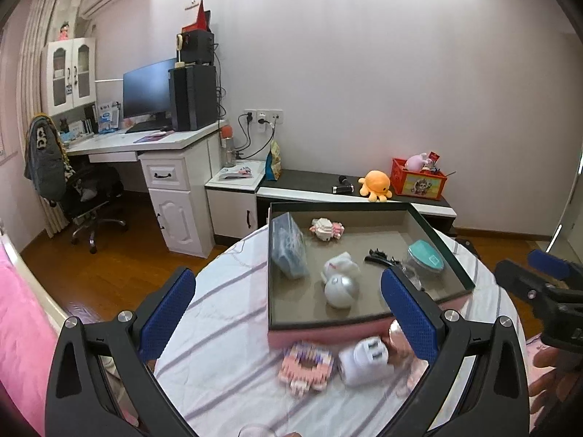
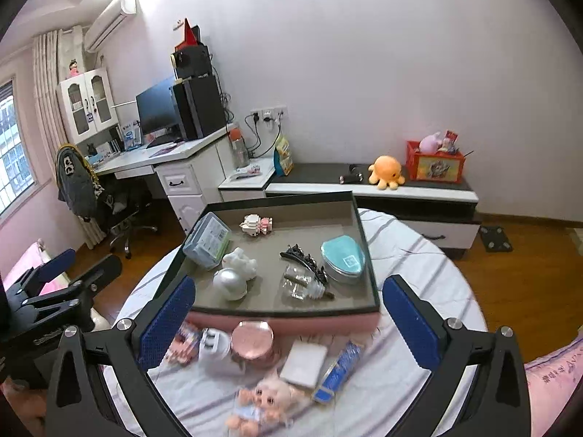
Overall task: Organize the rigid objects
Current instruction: 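Withdraw both tools from the tray box back over the table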
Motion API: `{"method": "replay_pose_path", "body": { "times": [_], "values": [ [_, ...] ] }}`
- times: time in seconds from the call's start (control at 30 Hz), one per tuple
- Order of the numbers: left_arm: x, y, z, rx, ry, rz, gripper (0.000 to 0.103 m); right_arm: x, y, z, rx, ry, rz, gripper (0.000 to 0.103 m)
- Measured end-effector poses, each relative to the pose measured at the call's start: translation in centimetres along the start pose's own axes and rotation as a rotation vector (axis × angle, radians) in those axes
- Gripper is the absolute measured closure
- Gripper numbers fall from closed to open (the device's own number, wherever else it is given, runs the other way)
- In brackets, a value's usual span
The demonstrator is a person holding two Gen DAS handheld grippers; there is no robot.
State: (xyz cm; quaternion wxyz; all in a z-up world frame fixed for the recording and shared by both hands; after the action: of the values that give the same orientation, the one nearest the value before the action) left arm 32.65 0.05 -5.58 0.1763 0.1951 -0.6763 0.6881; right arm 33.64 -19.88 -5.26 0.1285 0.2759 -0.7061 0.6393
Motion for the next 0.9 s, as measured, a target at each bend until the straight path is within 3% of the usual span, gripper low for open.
{"method": "replay_pose_path", "body": {
  "times": [0.37, 0.9],
  "values": [
    [5.6, 2.1, 0.8, -0.011, -0.019, 0.024, 0.000, 6.0, 3.0, 0.1, -0.009, 0.076, 0.059, 0.000],
    [9.5, 4.7, 0.9, -0.009, -0.032, 0.027, 0.000, 8.5, 5.9, -0.2, 0.000, 0.082, 0.041, 0.000]
  ]
}}
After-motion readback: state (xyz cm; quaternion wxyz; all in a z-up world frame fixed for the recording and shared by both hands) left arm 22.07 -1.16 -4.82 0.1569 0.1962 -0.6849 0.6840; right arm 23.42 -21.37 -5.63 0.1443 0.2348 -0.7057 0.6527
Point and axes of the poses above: each gripper's, at about its wrist camera, not at the fingertips, and x roughly against the way its jaws point, z to its right, y to its underside, the point moved 10 cm from there along -x, roughly the way its jaws point, and after that the axes turned 2 degrees about -y, right-handed, at the moved point
